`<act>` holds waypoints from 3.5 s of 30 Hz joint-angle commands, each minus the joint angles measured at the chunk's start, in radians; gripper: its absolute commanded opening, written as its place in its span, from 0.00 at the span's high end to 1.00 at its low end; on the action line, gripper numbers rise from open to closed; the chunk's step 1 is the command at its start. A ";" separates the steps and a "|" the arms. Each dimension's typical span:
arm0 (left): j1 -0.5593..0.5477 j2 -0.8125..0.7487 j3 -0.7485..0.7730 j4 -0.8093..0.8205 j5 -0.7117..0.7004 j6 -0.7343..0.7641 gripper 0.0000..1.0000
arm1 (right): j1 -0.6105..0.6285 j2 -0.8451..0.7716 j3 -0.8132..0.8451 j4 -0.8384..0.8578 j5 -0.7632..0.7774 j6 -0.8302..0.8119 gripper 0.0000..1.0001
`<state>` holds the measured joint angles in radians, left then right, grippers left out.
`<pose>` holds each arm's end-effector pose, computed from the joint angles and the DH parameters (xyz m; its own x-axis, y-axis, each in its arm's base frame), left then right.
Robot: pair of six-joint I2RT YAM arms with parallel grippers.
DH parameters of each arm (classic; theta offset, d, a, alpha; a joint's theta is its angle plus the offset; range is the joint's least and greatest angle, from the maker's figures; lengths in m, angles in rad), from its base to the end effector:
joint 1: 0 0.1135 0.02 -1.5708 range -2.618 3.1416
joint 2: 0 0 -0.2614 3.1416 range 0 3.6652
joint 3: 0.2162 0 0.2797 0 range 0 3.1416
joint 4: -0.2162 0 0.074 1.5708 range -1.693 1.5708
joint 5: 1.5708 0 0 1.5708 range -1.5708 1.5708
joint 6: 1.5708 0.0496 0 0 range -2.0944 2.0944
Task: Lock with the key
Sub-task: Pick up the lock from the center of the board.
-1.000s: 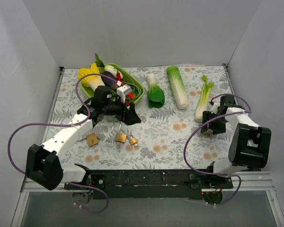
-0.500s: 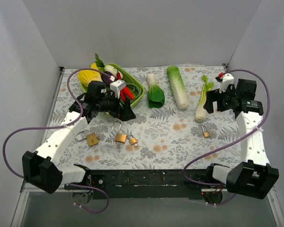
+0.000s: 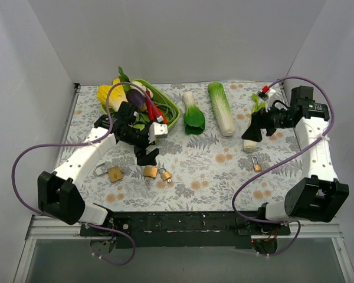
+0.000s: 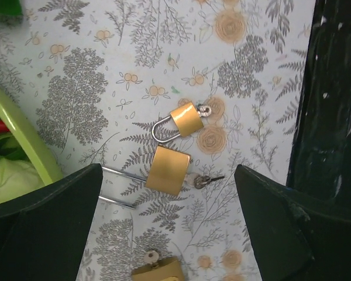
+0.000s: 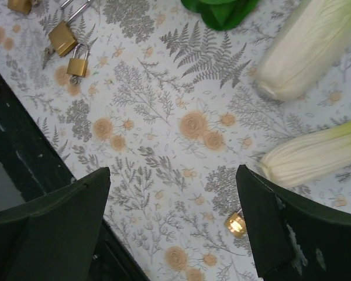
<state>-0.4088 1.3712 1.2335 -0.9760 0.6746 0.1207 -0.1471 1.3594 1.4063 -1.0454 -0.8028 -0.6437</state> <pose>0.2600 -0.1464 0.2905 -0.7496 0.4272 -0.5056 0.6584 0.5597 -0.5032 0.2960 -0.0078 0.3506 -0.4950 -0.3481 -0.7961 -0.7259 0.6693 0.1587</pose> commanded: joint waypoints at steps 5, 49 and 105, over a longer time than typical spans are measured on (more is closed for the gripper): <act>-0.002 0.163 0.032 -0.207 0.088 0.714 0.06 | 0.003 0.032 -0.003 -0.121 -0.067 0.110 0.03; -0.174 0.430 -0.126 0.034 0.003 0.941 0.37 | 0.003 0.158 -0.035 -0.166 -0.122 0.079 0.02; -0.317 0.190 0.168 0.324 0.080 0.229 1.00 | 0.404 0.044 -0.392 0.839 -0.233 1.062 0.19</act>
<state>-0.7101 1.6035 1.3441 -0.7105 0.7246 0.4683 0.1982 1.4456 1.0698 -0.5308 -1.0496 0.1329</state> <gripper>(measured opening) 0.386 0.828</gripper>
